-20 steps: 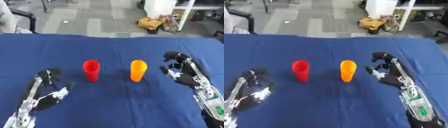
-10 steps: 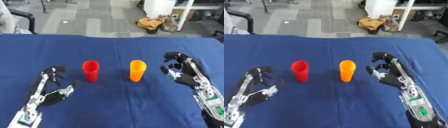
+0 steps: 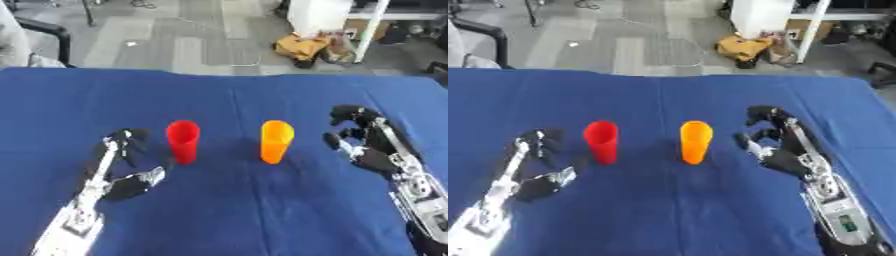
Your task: Pour the contents of one cup into another cup.
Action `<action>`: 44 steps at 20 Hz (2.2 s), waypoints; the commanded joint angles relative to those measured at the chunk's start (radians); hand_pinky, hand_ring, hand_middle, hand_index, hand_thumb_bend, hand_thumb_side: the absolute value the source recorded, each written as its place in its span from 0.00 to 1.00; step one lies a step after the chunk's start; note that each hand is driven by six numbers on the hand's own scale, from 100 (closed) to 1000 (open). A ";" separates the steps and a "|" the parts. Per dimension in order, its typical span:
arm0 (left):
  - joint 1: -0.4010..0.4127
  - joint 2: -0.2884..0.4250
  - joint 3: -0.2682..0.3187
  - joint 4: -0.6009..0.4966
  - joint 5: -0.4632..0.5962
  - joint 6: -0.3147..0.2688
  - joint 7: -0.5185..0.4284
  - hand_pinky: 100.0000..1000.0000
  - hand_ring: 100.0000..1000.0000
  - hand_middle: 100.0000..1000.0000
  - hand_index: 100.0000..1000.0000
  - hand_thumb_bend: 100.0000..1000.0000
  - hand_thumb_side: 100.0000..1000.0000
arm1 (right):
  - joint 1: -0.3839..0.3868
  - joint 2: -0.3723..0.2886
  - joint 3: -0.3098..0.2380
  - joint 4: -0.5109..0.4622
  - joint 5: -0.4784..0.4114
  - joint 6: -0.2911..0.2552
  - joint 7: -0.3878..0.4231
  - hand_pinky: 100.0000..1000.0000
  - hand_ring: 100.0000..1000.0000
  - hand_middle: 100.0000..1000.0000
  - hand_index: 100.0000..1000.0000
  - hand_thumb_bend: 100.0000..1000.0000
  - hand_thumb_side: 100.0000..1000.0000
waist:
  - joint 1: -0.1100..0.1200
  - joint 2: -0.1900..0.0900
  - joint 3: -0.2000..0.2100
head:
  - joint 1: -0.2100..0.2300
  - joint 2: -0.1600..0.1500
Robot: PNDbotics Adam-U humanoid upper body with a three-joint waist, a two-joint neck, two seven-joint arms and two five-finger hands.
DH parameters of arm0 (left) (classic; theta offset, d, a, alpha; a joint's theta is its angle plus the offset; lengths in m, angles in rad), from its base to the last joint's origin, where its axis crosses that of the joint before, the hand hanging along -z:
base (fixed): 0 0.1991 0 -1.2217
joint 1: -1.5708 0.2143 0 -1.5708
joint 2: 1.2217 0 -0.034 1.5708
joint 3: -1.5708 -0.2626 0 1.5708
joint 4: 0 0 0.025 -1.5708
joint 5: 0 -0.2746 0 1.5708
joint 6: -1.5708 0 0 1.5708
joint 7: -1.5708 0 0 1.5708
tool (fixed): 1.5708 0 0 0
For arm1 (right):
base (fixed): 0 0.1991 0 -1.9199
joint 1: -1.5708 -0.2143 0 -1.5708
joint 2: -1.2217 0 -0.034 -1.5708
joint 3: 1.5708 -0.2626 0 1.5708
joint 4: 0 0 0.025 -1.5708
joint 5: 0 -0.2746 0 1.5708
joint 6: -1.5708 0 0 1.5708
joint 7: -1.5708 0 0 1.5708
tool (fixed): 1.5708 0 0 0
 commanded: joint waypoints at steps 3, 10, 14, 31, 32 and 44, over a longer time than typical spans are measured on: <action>-0.048 -0.013 -0.007 0.057 -0.019 -0.003 0.054 0.40 0.59 0.63 0.76 0.51 0.30 | -0.010 -0.010 -0.001 -0.013 -0.002 -0.001 0.004 0.45 0.83 0.52 0.75 0.45 0.26 | -0.001 -0.012 -0.005 | 0.006 0.000; -0.072 -0.022 -0.006 0.112 -0.022 -0.015 0.094 0.42 0.62 0.65 0.79 0.52 0.30 | -0.011 -0.008 0.000 -0.012 -0.001 -0.002 0.006 0.45 0.83 0.52 0.75 0.45 0.26 | -0.002 -0.010 -0.005 | 0.006 0.000; -0.088 -0.027 -0.005 0.147 -0.024 -0.016 0.093 0.42 0.61 0.66 0.79 0.52 0.31 | -0.011 -0.008 0.001 -0.011 -0.001 -0.002 0.007 0.45 0.83 0.52 0.75 0.45 0.26 | -0.004 -0.009 -0.007 | 0.007 -0.001; -0.166 -0.033 0.002 0.241 -0.029 -0.038 0.073 0.42 0.61 0.66 0.79 0.53 0.31 | -0.014 -0.003 0.004 -0.012 -0.001 -0.005 0.011 0.45 0.84 0.52 0.75 0.44 0.25 | -0.011 -0.001 -0.026 | 0.013 -0.006; -0.170 -0.032 0.002 0.242 -0.030 -0.038 0.071 0.42 0.61 0.66 0.79 0.53 0.31 | -0.014 -0.003 0.004 -0.011 -0.001 -0.005 0.011 0.45 0.84 0.52 0.75 0.44 0.25 | -0.011 -0.001 -0.028 | 0.013 -0.006; -0.198 -0.031 -0.001 0.264 -0.044 -0.046 0.059 0.42 0.61 0.66 0.79 0.53 0.31 | -0.017 0.000 0.004 -0.011 -0.003 -0.006 0.016 0.45 0.84 0.52 0.75 0.44 0.25 | -0.014 0.007 -0.047 | 0.014 -0.009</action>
